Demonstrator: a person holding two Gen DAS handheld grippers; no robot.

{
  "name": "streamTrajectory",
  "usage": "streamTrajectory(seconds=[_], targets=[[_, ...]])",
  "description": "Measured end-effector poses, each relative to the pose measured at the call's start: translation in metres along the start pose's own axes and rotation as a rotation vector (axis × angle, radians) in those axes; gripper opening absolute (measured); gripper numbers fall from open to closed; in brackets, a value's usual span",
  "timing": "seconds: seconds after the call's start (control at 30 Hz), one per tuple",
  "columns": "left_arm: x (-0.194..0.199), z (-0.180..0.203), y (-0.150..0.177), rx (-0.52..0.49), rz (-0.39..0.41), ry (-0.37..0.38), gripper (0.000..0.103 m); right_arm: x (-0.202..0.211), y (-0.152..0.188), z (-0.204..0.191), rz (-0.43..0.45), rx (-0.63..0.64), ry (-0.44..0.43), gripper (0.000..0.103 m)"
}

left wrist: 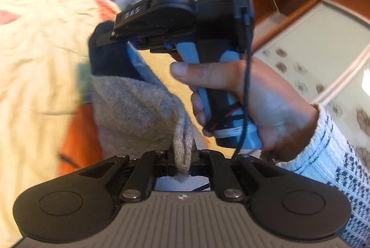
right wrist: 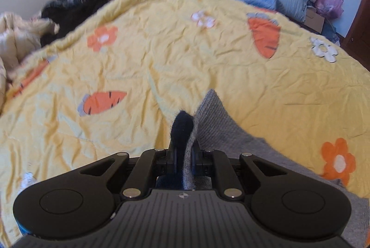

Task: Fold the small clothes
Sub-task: 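Lift the sweater edge with both grippers and fold it over the bundle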

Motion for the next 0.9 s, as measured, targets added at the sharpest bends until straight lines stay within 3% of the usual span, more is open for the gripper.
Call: streamTrajectory(seconds=[0.23, 0.47, 0.73, 0.9], targets=[[-0.065, 0.059, 0.03, -0.103, -0.13, 0.054, 0.008, 0.076, 0.004, 0.104, 0.115, -0.1, 0.015, 0.015], [-0.116, 0.091, 0.073, -0.188, -0.271, 0.09, 0.008, 0.11, 0.056, 0.196, 0.176, -0.235, 0.047, 0.015], [-0.155, 0.088, 0.107, -0.233, -0.378, 0.069, 0.008, 0.112, 0.115, 0.251, 0.197, -0.378, 0.05, 0.015], [-0.178, 0.083, 0.127, -0.266, -0.429, 0.04, 0.008, 0.102, 0.143, 0.279, 0.194, -0.428, 0.099, 0.015]])
Point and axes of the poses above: each gripper's, at about its wrist camera, not at the fingertips, and x roughly against the way its jaws point, z to its right, y to its underside, the point moved 10 cm from there along -x, roughly the way its jaws point, and after that the axes turned 6 degrees about z, right-handed, at the moved point
